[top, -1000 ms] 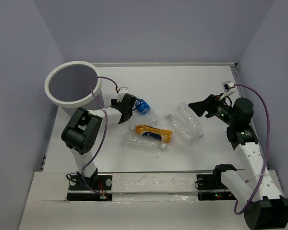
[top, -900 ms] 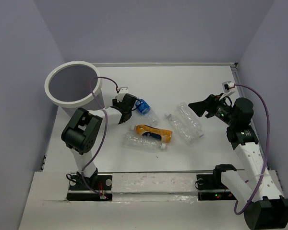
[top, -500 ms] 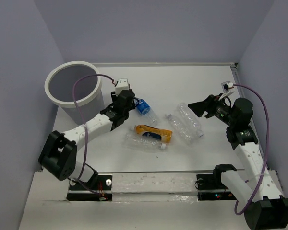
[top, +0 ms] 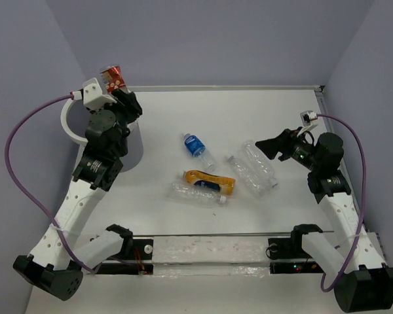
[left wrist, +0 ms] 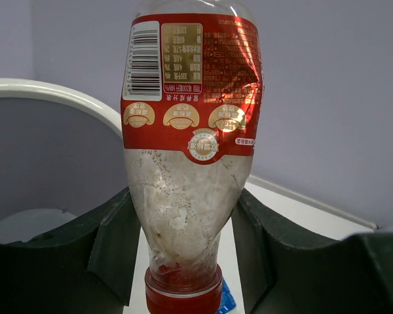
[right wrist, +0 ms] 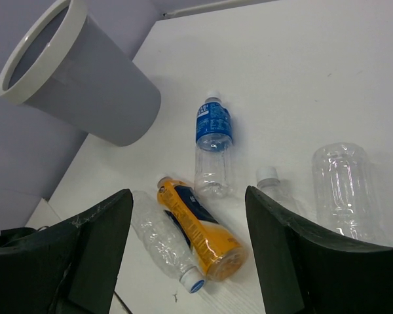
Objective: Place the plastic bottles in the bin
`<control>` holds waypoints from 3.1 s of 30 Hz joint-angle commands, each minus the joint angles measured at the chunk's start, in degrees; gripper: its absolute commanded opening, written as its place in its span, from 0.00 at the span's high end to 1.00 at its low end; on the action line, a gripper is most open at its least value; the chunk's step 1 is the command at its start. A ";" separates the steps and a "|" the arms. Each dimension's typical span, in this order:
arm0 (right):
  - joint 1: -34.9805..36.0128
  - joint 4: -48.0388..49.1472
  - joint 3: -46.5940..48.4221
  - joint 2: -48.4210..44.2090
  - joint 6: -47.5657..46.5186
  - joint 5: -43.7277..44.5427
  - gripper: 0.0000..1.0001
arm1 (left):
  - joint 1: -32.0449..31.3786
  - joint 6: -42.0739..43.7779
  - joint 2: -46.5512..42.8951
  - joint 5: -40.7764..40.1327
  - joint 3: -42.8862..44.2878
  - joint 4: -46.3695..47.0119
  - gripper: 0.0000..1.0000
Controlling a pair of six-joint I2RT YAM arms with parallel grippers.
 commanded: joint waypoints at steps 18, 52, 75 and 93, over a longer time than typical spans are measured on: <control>7.91 1.59 2.20 6.58 -3.36 -1.11 0.23 | 24.94 -2.07 6.57 11.23 3.60 -4.91 0.15; 34.29 -31.89 71.18 80.75 -24.72 30.79 0.13 | 16.33 -4.10 -26.57 72.24 -20.14 -4.80 0.01; 36.04 -22.07 96.32 79.28 -19.81 30.99 0.59 | 8.24 -4.62 -26.65 44.99 -4.14 -5.96 0.01; 43.68 35.13 102.91 86.29 13.07 30.34 0.63 | 6.39 -5.85 -33.25 45.69 -6.50 -3.32 0.01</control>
